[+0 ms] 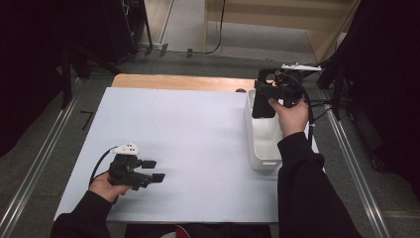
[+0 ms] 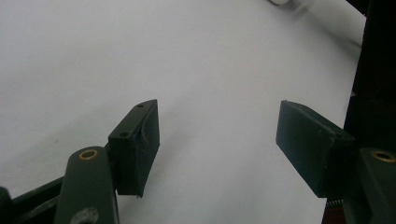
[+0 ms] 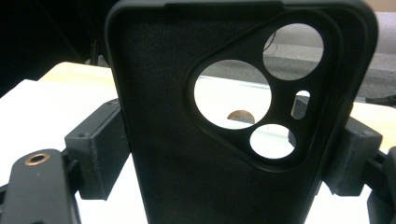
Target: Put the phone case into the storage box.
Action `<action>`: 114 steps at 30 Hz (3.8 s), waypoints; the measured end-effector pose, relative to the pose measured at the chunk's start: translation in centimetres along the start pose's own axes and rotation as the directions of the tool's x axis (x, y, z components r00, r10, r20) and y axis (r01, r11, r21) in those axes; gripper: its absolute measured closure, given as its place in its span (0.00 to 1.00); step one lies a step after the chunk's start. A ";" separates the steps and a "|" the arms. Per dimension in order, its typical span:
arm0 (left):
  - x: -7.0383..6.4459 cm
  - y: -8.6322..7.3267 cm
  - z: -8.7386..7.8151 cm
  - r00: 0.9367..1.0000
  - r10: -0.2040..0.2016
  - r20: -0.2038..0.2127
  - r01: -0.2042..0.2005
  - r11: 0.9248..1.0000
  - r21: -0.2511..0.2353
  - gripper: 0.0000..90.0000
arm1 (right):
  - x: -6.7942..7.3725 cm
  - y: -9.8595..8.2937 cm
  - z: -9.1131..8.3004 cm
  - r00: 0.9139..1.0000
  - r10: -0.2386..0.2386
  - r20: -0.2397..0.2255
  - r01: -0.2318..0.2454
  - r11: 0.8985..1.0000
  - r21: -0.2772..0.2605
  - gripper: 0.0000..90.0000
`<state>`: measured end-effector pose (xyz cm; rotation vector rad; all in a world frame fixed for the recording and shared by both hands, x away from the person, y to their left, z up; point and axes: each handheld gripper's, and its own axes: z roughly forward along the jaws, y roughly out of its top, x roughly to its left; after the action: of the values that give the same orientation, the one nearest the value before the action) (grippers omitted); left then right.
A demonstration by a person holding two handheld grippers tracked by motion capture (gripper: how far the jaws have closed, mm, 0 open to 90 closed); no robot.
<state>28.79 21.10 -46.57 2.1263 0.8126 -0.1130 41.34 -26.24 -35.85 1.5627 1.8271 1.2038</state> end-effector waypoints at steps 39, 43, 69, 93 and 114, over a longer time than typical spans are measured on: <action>0.1 -0.1 0.0 1.000 0.000 -0.002 0.000 1.000 0.003 0.33 | -2.3 4.2 5.5 0.992 0.022 0.123 -0.023 1.000 0.010 0.15; 0.1 -0.1 0.0 1.000 0.000 -0.004 0.000 1.000 0.008 0.33 | -2.7 4.0 5.9 0.992 0.033 0.125 -0.035 0.999 0.009 0.15; 0.3 -0.1 -0.1 1.000 -0.009 -0.003 0.009 1.000 0.000 0.33 | -2.8 1.8 8.2 0.991 0.042 0.127 -0.045 0.999 0.016 0.15; 0.2 -0.1 -0.1 1.000 -0.003 -0.001 0.003 1.000 0.002 0.33 | -3.1 -0.7 10.0 0.988 0.042 0.150 -0.052 0.997 0.065 0.15; 0.2 -0.1 -0.1 1.000 0.000 0.000 0.000 1.000 0.001 0.33 | -3.2 -1.5 11.1 0.987 0.060 0.150 -0.079 0.989 0.124 0.14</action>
<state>28.85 21.27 -46.66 2.1273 0.8124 -0.1139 50.08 -25.65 -43.50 1.7511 1.7994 0.9884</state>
